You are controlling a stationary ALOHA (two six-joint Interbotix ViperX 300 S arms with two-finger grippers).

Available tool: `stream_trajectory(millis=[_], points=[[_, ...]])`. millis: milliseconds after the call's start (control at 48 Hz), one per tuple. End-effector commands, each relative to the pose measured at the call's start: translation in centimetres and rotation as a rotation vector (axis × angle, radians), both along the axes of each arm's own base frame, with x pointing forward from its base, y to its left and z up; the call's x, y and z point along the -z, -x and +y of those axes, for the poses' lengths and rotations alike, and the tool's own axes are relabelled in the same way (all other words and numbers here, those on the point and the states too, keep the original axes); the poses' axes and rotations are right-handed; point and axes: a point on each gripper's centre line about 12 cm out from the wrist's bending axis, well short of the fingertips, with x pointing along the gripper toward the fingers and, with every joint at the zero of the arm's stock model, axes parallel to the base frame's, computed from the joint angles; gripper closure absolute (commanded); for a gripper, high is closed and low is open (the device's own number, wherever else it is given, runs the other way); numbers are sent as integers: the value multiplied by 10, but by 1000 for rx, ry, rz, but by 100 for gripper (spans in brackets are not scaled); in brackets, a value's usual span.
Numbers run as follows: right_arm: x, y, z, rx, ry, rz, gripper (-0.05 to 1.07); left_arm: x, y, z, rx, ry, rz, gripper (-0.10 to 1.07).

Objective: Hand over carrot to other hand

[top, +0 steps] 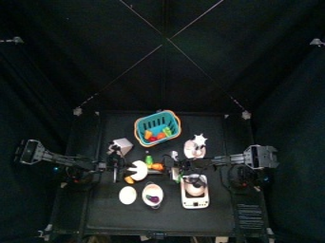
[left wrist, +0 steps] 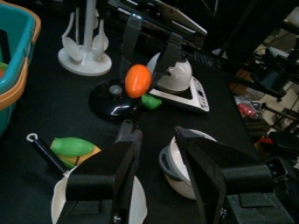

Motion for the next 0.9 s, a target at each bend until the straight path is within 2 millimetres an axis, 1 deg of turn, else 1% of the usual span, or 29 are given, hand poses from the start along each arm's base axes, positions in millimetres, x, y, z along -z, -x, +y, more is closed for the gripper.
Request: stream_trajectory(millis=[0,188,375,521,583,646,708,750,792,875], points=[[-25,-5,-2,0,4,-73,41,-8,-5,0,-2,-2,-30,20],[-33,-17,2,-12,-3,-104,41,-9,-5,-2,16,-18,-28,20],[-22,-43,20,-69,-6,-107,41,-6,-3,-13,115,-105,-22,19],[-16,-60,36,-105,-9,-106,41,1,3,-3,51,-69,0,19],[-15,-65,40,-112,-13,-109,41,3,6,-4,57,-74,4,18],[-14,-69,41,-115,-13,-109,41,4,6,-7,78,-82,12,15],[-13,-74,43,-121,-10,-112,41,2,5,-12,100,-76,15,7],[-12,-76,45,-124,-9,-111,41,0,2,-13,92,-60,12,0],[-13,-78,45,-125,-8,-113,41,-2,0,-12,81,-46,12,-5],[-12,-79,45,-125,-3,-107,41,-3,-6,-16,89,-38,37,-6]])
